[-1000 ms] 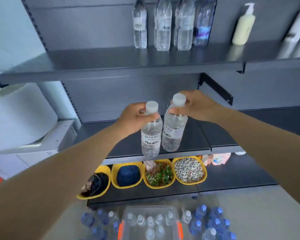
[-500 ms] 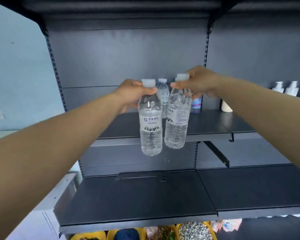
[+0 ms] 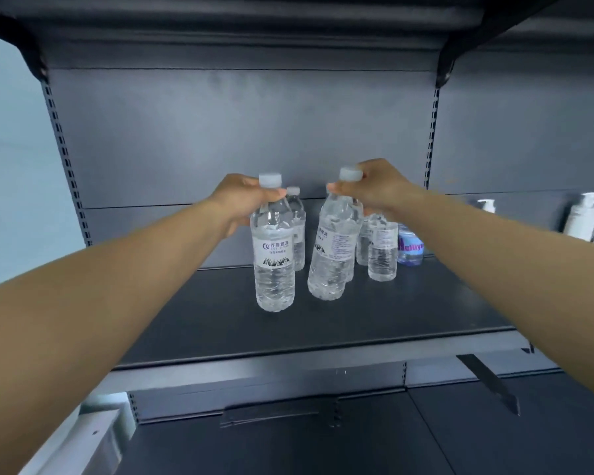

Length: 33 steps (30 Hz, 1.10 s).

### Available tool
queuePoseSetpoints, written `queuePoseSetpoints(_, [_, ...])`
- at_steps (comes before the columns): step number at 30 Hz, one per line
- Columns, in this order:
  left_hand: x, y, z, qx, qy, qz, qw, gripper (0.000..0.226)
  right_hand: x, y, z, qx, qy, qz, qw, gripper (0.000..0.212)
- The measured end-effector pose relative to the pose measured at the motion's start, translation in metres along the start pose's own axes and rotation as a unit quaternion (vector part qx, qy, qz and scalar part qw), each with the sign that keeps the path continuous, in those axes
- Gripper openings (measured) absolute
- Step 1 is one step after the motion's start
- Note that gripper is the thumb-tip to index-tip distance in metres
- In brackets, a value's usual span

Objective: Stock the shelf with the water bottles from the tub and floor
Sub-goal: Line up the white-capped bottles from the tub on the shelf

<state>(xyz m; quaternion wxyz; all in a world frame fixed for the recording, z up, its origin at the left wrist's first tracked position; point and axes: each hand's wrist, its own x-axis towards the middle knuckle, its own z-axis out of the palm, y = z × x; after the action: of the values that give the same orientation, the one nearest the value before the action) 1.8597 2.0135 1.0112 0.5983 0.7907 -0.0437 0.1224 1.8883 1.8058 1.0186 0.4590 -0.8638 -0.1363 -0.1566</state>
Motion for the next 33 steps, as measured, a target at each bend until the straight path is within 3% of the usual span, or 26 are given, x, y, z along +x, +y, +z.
queuePoseSetpoints(5, [0.067,-0.047,-0.022,-0.014,0.027,-0.007,1.000,0.032,0.044,0.016,0.047,-0.027,-0.003,0.022,0.999,0.032])
queuePoseSetpoints(13, [0.146,-0.097,-0.037,-0.089,0.070,-0.019,0.993,0.028,0.091,0.032,0.104,-0.037,-0.008,0.043,0.998,0.025])
queuePoseSetpoints(15, [0.163,-0.101,-0.037,-0.092,0.071,-0.020,0.993,0.028,0.101,0.032,0.110,-0.040,-0.009,0.047,0.998,0.012])
queuePoseSetpoints(22, [0.208,-0.118,-0.036,-0.076,0.083,-0.030,0.993,0.031,0.123,0.039,0.121,-0.061,-0.006,0.044,0.997,0.012])
queuePoseSetpoints(28, [0.219,-0.120,-0.030,-0.078,0.066,-0.021,0.995,0.017,0.126,0.041,0.118,-0.035,-0.023,0.051,0.998,0.021])
queuePoseSetpoints(33, [0.224,-0.126,-0.033,-0.030,0.086,-0.011,0.996,0.018,0.124,0.042,0.121,-0.034,-0.001,0.070,0.997,0.014])
